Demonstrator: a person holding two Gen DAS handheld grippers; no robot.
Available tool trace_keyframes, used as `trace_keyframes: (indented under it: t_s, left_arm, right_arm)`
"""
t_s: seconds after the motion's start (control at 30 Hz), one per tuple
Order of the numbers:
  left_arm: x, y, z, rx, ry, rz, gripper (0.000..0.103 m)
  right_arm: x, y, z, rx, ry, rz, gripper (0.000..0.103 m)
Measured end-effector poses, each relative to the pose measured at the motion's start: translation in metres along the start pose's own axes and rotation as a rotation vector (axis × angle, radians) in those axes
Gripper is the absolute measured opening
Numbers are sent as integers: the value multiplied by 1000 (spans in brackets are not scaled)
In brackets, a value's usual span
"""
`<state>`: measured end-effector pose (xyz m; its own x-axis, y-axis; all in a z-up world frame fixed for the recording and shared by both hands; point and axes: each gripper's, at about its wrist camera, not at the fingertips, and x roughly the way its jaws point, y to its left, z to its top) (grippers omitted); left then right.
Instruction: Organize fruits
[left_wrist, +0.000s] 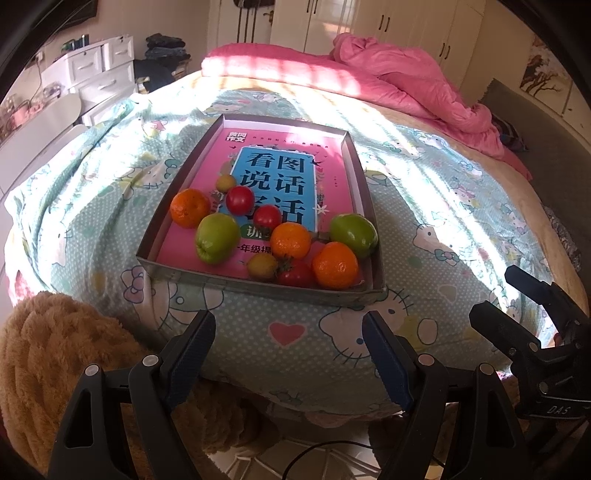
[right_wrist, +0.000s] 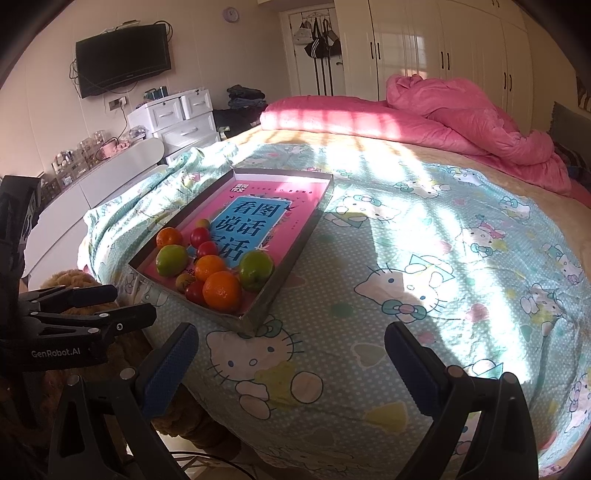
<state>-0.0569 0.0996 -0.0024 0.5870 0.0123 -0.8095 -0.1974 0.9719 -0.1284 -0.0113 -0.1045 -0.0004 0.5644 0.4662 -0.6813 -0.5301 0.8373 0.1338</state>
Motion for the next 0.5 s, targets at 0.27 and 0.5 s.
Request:
trace_keyframes:
  t_s: [0.27,0.5]
  left_arm:
    - [0,1,1,-9,-1,4,83]
    - [0,0,1,-5,-1,13,83]
  right_arm:
    - [0,-1,0,2,-1,4,102]
    - [0,-1,0,1,-3,1,102]
